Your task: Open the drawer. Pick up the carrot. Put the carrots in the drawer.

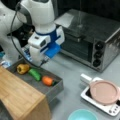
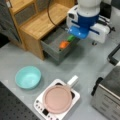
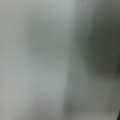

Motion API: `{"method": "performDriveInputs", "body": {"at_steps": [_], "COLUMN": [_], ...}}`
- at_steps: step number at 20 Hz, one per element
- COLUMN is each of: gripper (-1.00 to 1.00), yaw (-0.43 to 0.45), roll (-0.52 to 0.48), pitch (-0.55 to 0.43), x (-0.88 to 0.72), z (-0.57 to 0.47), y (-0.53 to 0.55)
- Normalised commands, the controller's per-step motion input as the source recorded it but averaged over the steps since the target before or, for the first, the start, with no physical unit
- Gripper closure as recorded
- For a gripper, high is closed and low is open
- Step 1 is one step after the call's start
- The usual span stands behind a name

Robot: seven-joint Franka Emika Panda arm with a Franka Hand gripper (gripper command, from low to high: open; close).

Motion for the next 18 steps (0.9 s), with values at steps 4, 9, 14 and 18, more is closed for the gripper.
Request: {"method": "performDriveInputs", "body": {"at_steps": [4, 9, 14, 18], "gripper": [-1.00, -1.00, -1.00, -1.00], "yaw": [-0.150, -0.129, -0.092, -0.066], "roll": [0.126, 0.136, 0.120, 0.109], "pitch": [-0.167, -0.194, -0.176, -0.141], "x": [-0.19, -0.15, -0.09, -0.03], "z": [-0.22, -0.32, -0.26, -0.18], "y": [0.16, 0.13, 0.13, 0.09]}}
